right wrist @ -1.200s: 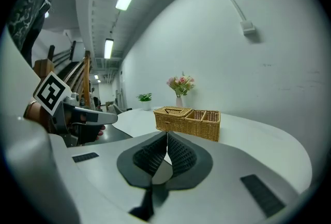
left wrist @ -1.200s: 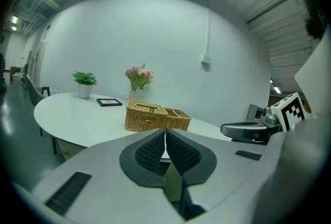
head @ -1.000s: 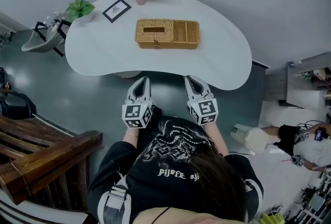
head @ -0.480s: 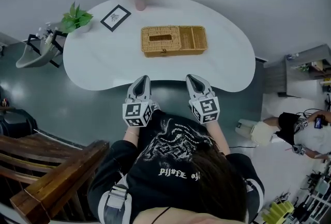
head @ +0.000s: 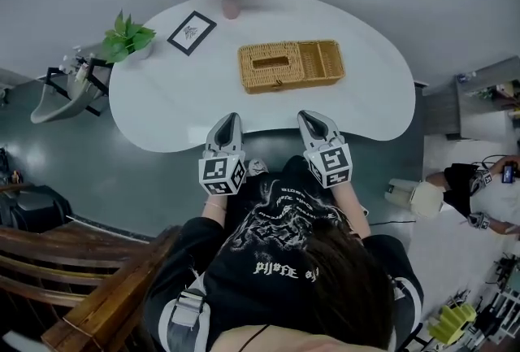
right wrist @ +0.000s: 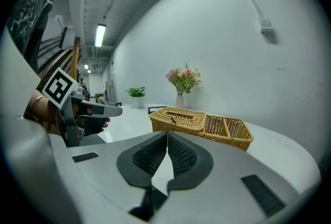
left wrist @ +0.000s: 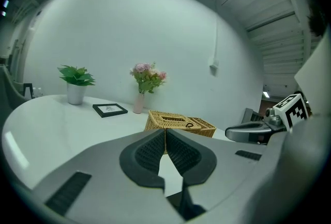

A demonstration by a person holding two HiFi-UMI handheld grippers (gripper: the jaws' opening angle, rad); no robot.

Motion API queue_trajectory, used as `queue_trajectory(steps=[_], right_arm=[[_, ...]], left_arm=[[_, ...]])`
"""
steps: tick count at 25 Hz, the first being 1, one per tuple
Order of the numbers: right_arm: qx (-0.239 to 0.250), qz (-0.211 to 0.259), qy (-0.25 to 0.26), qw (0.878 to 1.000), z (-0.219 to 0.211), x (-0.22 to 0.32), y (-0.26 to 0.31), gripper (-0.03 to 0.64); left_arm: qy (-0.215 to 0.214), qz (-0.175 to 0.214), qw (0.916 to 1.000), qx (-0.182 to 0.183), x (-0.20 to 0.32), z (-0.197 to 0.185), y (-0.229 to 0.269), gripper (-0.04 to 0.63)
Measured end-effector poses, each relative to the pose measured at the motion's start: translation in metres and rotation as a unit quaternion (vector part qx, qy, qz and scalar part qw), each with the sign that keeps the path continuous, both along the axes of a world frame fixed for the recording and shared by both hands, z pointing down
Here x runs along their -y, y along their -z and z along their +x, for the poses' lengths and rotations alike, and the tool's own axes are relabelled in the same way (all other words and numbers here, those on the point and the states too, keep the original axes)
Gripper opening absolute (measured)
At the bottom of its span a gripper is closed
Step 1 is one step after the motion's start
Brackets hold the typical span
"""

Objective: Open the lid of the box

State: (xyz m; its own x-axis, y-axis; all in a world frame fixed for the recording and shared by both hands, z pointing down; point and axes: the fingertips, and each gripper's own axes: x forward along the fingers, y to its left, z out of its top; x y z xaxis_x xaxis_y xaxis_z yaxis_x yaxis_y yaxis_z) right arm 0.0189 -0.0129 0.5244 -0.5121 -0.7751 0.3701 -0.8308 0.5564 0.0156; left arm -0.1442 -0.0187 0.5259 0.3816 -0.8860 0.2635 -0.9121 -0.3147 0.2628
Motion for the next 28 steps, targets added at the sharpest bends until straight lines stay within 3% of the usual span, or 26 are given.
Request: queue_trajectory(steps=[7, 17, 24, 28], right_arm=[[-0.015, 0.015, 0.041, 0.999, -0.018, 0.022, 0.012, 0.028], [-0.087, 0.031, 0.14, 0.986, -0.028, 0.056, 0.024, 0.029], [-0.097, 0.011, 0.185, 0.978, -0.029, 0.075, 0.017, 0.031], [-0.097, -0.016, 0.228, 0.969, -0.037, 0.076, 0.009, 0.083]], left_arm=[[0.012, -0.006, 0.9999, 0.005, 0.014, -0.008, -0.001, 0.025], [0.044, -0.005, 0.9989, 0.014, 0.041, -0.005, 0.007, 0.025], [0.066, -0.009, 0.9976, 0.019, 0.052, 0.004, 0.005, 0.025], [0.082, -0.013, 0.9963, 0.023, 0.057, 0.003, 0.002, 0.025]])
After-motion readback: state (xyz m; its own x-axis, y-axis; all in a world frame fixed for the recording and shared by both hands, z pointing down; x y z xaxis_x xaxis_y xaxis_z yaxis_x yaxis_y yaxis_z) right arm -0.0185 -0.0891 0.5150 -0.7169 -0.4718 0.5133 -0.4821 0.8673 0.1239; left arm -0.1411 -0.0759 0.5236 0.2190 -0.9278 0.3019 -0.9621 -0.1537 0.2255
